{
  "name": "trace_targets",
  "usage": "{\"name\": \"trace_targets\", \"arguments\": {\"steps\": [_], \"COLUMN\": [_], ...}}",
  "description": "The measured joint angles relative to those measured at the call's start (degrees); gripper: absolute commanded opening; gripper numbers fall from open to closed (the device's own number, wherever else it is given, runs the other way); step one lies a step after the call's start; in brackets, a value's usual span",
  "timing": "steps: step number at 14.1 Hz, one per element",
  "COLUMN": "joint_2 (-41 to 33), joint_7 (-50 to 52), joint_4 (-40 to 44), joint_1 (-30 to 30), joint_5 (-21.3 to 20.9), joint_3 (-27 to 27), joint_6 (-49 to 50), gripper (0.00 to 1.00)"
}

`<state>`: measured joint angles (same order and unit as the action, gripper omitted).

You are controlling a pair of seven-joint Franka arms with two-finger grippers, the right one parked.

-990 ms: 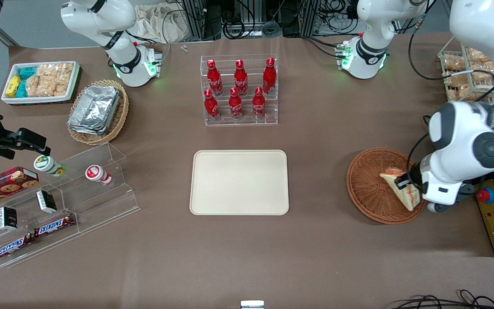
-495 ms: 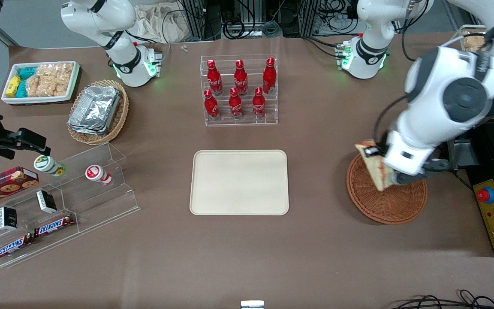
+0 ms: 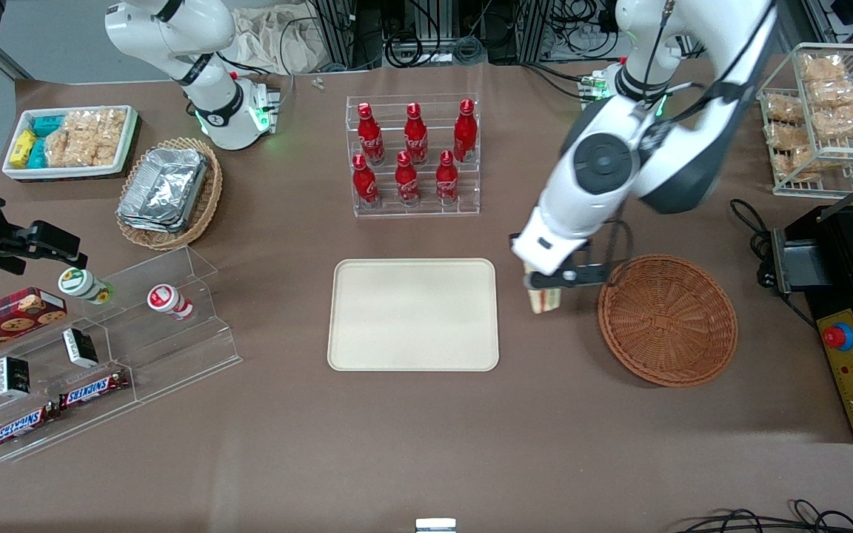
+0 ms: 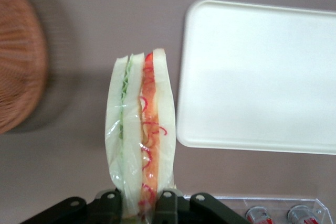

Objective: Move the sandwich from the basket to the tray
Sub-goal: 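Lift the sandwich and carry it toward the cream tray, then lower the sandwich onto the tray and open the left gripper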

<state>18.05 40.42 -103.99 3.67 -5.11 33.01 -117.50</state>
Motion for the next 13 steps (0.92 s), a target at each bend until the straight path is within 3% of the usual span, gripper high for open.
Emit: {"name": "trace_targets", "arguments": {"steps": [3,9,13], "joint_2": [5.48,19.47,21.56], "joint_7": [0.21,9.03,12.01], "joint_4": [-1.5,2.24,5.91], "joint_1": [2.88,3.52,6.83], "joint_5": [-2.55,-19.16,-21.02], "joint_3": [-0.03,0.1,-0.06], "joint_6": [-7.86,-15.17,-14.96], "gripper": [0.0,0.0,0.0]}}
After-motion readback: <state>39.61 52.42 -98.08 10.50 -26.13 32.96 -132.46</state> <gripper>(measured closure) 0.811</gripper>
